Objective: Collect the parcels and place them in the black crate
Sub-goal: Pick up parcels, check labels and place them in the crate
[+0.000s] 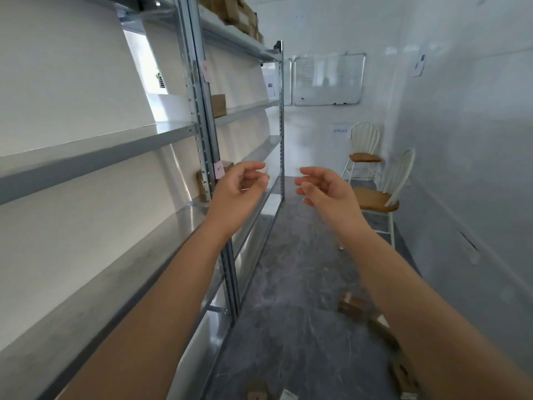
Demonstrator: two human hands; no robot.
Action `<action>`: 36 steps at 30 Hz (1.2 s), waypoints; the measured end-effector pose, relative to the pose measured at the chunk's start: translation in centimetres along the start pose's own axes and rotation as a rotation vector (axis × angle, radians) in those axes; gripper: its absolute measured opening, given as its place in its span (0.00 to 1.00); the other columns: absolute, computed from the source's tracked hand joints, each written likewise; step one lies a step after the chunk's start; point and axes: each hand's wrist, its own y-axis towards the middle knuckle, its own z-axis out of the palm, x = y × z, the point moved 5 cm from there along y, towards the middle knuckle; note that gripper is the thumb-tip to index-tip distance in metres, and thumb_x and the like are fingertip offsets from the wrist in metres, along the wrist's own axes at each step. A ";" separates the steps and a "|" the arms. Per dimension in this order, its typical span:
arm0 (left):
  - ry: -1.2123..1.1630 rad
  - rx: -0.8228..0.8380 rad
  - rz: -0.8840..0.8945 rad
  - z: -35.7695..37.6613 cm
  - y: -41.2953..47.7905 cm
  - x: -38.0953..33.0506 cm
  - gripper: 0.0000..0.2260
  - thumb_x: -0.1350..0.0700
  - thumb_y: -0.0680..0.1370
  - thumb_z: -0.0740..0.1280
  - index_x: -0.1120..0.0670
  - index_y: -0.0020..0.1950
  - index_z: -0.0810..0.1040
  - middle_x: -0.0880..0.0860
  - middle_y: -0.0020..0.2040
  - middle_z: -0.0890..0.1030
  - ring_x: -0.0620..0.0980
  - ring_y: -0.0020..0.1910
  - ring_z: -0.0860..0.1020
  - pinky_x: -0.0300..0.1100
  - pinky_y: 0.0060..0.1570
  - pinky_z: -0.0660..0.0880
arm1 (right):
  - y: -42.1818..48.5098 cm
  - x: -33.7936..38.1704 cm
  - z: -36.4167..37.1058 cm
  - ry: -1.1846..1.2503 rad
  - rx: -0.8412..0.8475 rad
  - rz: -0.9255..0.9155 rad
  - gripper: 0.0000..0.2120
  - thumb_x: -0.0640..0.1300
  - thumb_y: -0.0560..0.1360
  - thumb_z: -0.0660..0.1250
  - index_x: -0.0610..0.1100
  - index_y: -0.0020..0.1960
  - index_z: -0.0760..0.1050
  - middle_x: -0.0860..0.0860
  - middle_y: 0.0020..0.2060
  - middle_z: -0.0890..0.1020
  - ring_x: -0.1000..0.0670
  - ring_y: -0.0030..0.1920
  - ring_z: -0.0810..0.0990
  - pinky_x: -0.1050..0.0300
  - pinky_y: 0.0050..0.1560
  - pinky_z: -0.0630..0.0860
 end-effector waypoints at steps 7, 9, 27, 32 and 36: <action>-0.087 0.007 0.015 5.2 2.7 2.5 0.10 0.57 0.77 0.68 0.41 0.51 0.77 0.53 0.50 0.83 0.49 0.53 0.80 0.38 0.54 0.75 | 3.0 -2.9 -4.8 0.005 -0.037 0.032 0.10 0.34 0.77 0.63 0.46 0.54 0.74 0.53 0.43 0.81 0.58 0.41 0.80 0.69 0.42 0.75; -0.098 0.005 0.005 6.0 3.2 3.6 0.10 0.56 0.76 0.68 0.41 0.51 0.77 0.52 0.49 0.83 0.48 0.52 0.81 0.35 0.52 0.75 | 3.7 -4.1 -5.3 -0.002 -0.023 0.043 0.10 0.34 0.77 0.63 0.46 0.54 0.74 0.53 0.43 0.81 0.59 0.40 0.80 0.70 0.42 0.75; -0.059 0.131 -0.119 7.6 17.3 19.8 0.09 0.57 0.78 0.67 0.43 0.53 0.76 0.50 0.52 0.82 0.46 0.54 0.80 0.36 0.54 0.76 | 17.0 -19.1 -2.1 -0.097 -0.077 0.193 0.09 0.36 0.76 0.65 0.48 0.53 0.75 0.54 0.44 0.82 0.57 0.44 0.80 0.69 0.43 0.75; -0.084 0.179 -0.203 10.0 20.2 27.0 0.08 0.59 0.78 0.67 0.48 0.54 0.76 0.54 0.51 0.81 0.49 0.54 0.80 0.37 0.54 0.76 | 19.3 -25.6 -2.7 -0.129 -0.117 0.276 0.12 0.32 0.76 0.63 0.35 0.59 0.73 0.45 0.46 0.80 0.55 0.43 0.77 0.70 0.43 0.74; -0.068 0.227 -0.330 13.0 19.8 33.2 0.09 0.62 0.78 0.66 0.55 0.58 0.76 0.54 0.50 0.81 0.50 0.54 0.79 0.40 0.57 0.75 | 19.5 -31.8 -3.7 -0.148 -0.124 0.349 0.13 0.31 0.76 0.63 0.33 0.60 0.72 0.44 0.47 0.79 0.56 0.42 0.76 0.71 0.43 0.73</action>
